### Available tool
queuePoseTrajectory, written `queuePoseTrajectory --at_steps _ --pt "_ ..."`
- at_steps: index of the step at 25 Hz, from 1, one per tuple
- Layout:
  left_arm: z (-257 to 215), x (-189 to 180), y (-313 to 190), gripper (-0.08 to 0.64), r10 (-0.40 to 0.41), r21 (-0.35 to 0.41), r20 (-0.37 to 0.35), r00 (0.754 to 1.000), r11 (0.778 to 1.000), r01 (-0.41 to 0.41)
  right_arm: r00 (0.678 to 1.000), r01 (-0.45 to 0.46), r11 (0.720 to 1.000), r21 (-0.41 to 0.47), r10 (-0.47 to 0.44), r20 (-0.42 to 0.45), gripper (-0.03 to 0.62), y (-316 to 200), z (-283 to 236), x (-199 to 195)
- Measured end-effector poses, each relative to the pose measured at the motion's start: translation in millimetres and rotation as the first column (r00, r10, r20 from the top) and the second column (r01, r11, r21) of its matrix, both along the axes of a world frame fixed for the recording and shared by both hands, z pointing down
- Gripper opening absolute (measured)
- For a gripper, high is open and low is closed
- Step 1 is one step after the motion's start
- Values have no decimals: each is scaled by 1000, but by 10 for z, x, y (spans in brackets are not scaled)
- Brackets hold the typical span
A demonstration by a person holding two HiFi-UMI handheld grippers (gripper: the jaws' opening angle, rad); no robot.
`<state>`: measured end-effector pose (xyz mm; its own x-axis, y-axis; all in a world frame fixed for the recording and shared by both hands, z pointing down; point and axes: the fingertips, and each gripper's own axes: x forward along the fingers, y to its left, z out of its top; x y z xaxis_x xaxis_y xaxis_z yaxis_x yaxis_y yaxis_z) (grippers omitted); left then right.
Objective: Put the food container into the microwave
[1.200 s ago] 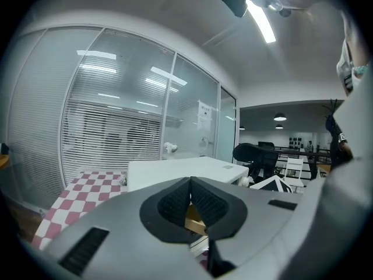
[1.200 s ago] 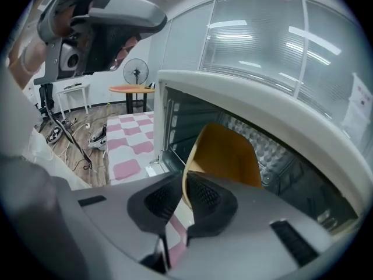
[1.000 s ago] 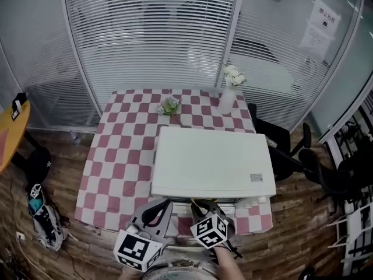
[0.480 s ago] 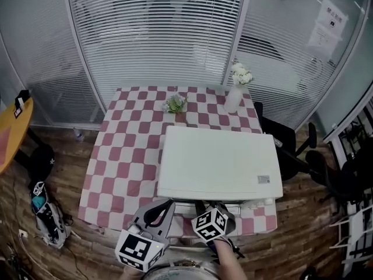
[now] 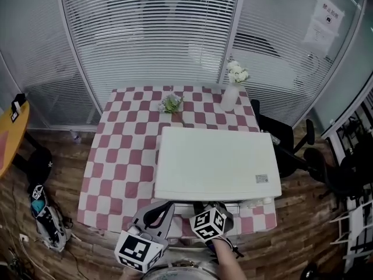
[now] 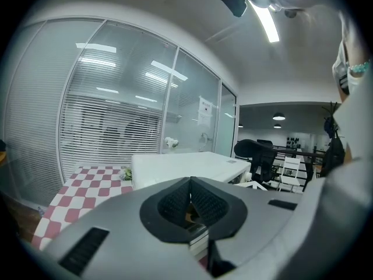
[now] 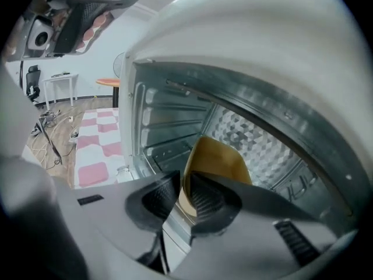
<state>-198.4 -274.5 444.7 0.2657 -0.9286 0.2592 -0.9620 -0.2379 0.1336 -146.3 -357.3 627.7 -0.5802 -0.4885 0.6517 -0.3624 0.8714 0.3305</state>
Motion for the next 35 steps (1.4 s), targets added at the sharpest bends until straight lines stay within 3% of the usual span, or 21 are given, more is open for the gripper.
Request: queuePoseTrajectory --at_steps 6,17,23,30,35 --pt "12 28 -10 12 13 -1 -1 1000 1000 -13 995 -38 999 -20 40 87 67 44 -147 43" --pt "93 194 16 12 44 -17 -4 999 999 -45 985 -76 992 -100 90 146 52 184 -171 252" --pt "121 327 37 12 74 -28 0 997 997 -74 959 -100 985 -140 133 249 -3 265 -254 376" --pt "174 478 29 12 108 -38 -5 994 993 -108 920 -71 971 -226 152 361 -6 451 -477 401" --pt "148 520 31 12 113 -34 -1 994 993 -113 884 -27 973 -230 131 449 -6 546 -843 339"
